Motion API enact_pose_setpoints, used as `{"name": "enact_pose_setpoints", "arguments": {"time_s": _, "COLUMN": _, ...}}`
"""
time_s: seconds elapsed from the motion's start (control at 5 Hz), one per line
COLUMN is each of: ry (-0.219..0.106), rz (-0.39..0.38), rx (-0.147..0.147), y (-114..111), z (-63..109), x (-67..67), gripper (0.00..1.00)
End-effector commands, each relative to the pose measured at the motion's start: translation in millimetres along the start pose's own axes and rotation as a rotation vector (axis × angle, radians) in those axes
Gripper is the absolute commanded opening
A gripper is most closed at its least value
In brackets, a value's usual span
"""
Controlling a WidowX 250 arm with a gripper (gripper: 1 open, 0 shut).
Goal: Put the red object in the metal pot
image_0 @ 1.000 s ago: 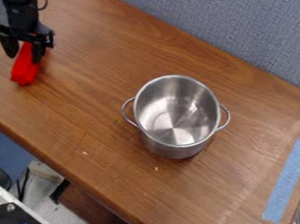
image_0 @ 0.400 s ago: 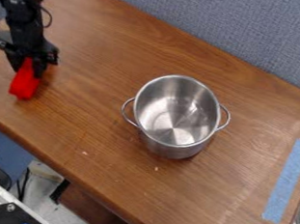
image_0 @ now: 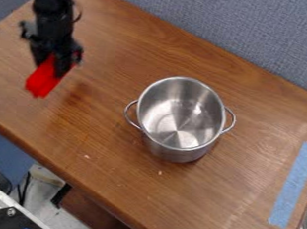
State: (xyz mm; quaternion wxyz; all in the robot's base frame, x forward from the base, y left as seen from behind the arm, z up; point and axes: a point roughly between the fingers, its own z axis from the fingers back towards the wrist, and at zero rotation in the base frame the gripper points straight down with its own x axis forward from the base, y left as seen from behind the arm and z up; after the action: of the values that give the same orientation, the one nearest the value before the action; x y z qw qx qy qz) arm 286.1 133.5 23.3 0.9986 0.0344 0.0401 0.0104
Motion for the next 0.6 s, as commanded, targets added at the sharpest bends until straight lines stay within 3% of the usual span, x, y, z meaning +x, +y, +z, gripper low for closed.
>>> {"name": "enact_pose_setpoints", "arguments": {"time_s": 0.0, "ry": -0.096, "rz": 0.031, "rx": 0.027, "y": 50.3, "z": 6.2, "x": 26.1, "gripper": 0.0}}
{"name": "enact_pose_setpoints", "arguments": {"time_s": 0.2, "ry": -0.067, "rz": 0.136, "rx": 0.014, "y": 98.6, "z": -33.6, "x": 43.3, "gripper": 0.0}}
{"name": "enact_pose_setpoints", "arguments": {"time_s": 0.4, "ry": -0.038, "rz": 0.15, "rx": 0.003, "y": 147.1, "z": -62.6, "x": 43.4, "gripper": 0.0}}
